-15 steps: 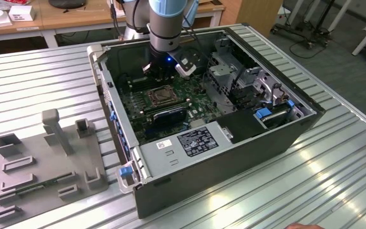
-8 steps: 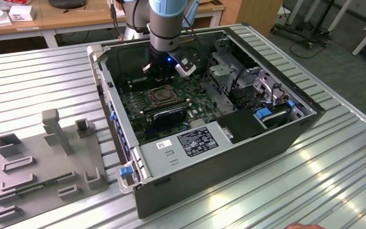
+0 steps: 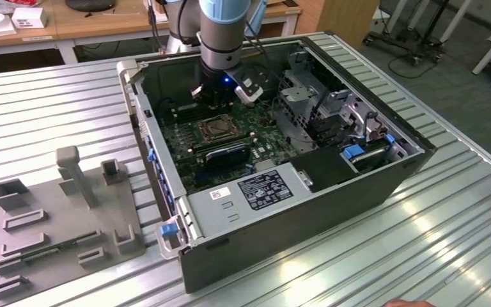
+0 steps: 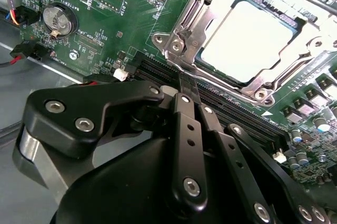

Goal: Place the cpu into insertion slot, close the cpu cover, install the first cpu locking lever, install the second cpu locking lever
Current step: 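Install the first cpu locking lever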

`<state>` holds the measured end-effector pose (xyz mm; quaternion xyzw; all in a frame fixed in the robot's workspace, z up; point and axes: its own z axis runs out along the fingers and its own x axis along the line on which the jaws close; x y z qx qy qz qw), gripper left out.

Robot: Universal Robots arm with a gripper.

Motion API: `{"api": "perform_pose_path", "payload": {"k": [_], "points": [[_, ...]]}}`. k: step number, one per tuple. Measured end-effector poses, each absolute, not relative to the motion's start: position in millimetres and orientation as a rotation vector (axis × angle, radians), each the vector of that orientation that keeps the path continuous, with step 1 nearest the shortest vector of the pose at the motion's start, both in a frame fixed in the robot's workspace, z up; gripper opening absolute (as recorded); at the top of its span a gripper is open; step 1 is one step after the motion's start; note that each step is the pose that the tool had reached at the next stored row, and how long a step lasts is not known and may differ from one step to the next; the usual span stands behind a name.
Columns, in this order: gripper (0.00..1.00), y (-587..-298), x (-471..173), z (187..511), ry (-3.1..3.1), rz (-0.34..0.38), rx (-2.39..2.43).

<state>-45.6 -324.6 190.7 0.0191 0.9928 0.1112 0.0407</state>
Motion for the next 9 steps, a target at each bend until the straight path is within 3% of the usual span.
{"api": "perform_pose_path", "payload": {"k": [9], "points": [[0.11,-324.9,-46.4,189.1,3.037,0.336,0.057]]}}
